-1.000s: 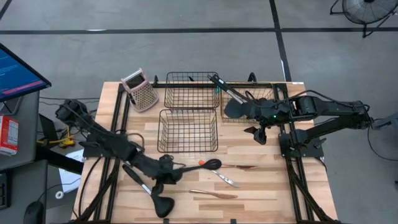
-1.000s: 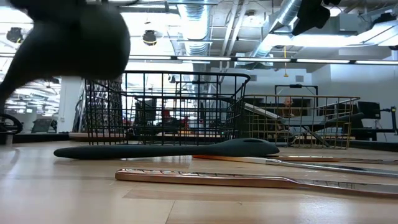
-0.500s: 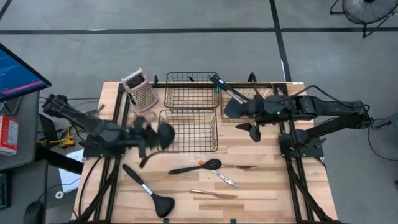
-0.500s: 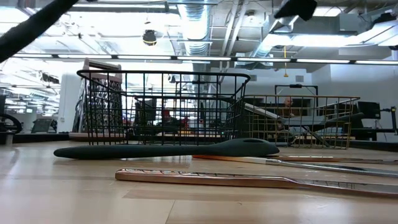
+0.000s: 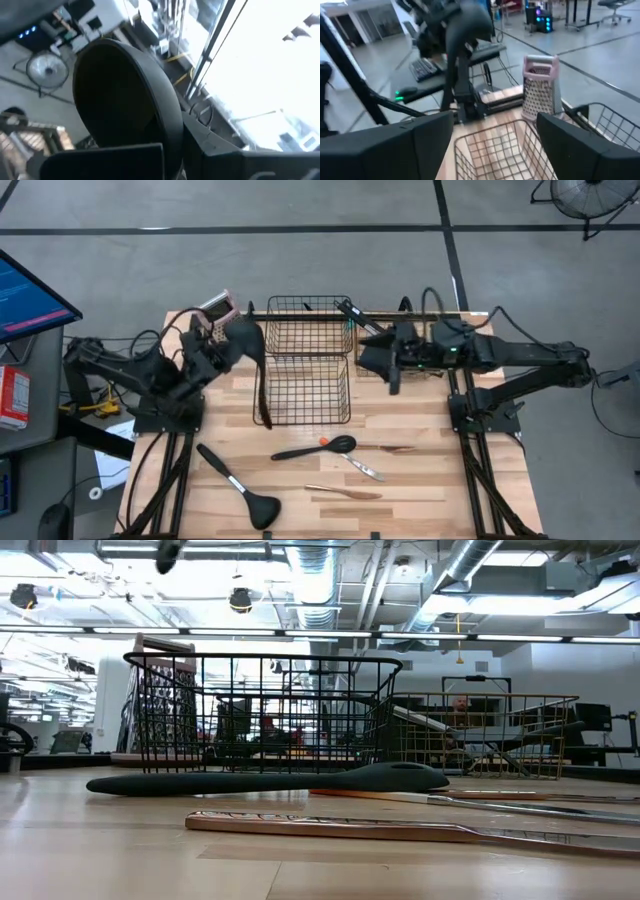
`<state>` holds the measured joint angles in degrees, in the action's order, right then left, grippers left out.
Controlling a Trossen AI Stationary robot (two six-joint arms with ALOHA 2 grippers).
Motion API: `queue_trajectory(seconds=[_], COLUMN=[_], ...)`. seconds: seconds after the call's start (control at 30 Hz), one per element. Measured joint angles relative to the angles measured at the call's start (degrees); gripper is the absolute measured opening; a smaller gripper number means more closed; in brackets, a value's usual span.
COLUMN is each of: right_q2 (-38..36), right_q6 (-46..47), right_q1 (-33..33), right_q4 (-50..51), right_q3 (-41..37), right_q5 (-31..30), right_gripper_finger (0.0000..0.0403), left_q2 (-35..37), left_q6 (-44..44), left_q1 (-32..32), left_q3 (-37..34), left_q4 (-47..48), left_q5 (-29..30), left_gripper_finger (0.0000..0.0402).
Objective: Pick & Place Kitchen Items
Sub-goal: Put the serving spoon into the top left wire basket
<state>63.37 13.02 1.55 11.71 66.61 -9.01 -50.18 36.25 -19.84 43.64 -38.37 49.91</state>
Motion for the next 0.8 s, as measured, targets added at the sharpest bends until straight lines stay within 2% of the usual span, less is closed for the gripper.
queue_trajectory(seconds=[0.17,0.37,0.53,0.8], right_q2=[5.58,12.01,16.47,20.8], right_q6=[0.05,3.48,5.6,5.7], right_q1=[-1.17,-3.46,-4.52,-5.18], right_q4=[-8.11,-16.94,-19.81,-21.94], right_q3=[-0.11,-0.07,-0.05,-0.05], right_q5=[0.46,8.85,12.38,13.7], right_gripper_finger=[0.0285,0.0285,0.0285,0.0286], left_q2=[-3.94,-8.8,-12.71,-16.52], left_q6=[0.16,1.75,1.77,3.58], left_q1=[4.98,10.0,13.49,16.52], left_q3=[0.04,0.04,0.04,0.04], left_q4=[-2.66,-10.49,-19.85,-24.37], left_q5=[-1.34,-7.72,-14.33,-18.79], left_gripper_finger=[0.0008,0.0008,0.0008,0.0008])
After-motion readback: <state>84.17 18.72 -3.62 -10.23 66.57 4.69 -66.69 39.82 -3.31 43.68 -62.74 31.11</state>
